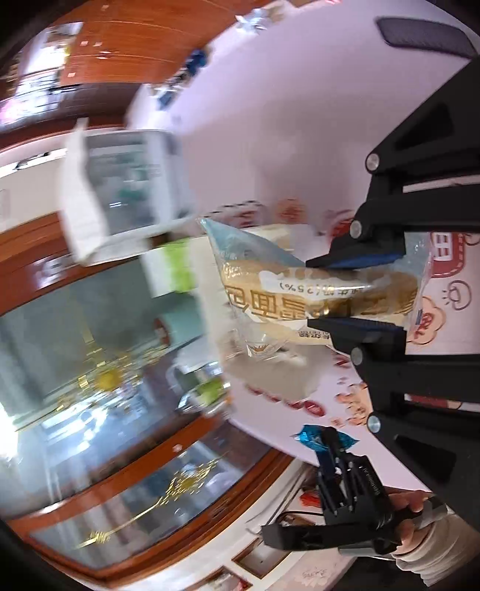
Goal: Organize snacks
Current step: 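Lift both held snacks and carry them over the white tray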
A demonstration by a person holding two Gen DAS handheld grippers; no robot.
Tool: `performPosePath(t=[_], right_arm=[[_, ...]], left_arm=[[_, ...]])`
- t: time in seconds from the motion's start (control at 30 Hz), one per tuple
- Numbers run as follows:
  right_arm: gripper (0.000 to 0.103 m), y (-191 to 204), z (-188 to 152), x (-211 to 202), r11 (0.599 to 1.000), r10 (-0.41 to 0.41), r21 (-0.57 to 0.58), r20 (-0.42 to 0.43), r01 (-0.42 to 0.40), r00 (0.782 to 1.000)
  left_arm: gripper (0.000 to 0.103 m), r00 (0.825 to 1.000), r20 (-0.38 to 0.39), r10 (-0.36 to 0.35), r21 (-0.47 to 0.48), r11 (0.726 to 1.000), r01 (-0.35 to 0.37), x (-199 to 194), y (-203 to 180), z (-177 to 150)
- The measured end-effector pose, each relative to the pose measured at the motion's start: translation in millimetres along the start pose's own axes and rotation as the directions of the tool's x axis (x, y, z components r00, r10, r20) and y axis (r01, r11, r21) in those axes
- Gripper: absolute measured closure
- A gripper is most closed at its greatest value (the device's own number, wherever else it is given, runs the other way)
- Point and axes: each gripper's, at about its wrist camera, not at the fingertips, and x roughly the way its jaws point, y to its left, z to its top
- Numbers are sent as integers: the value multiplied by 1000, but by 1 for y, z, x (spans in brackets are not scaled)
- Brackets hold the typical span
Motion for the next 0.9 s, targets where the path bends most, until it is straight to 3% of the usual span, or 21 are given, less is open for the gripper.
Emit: performPosePath(t=[0.17, 0.43, 0.6, 0.73, 0.9], right_arm=[[80, 12, 21, -33, 998, 15, -64, 73, -10, 997], [80, 32, 48, -51, 988, 37, -153, 138, -16, 990], [80, 48, 77, -63, 975, 18, -220, 222, 32, 975], [80, 56, 98, -64, 967, 4, -246, 270, 65, 963], [80, 61, 126, -43, 962, -38, -246, 296, 115, 954]], left_arm=[[75, 998, 59, 10, -29, 1000, -8, -39, 2, 17], [75, 989, 141, 48, -44, 998, -42, -84, 2, 51], [75, 973, 206, 108, -51, 994, -100, -110, 6, 84], [75, 964, 232, 129, -76, 991, -114, -117, 15, 109], [75, 971, 210, 117, -107, 990, -96, -98, 25, 136]])
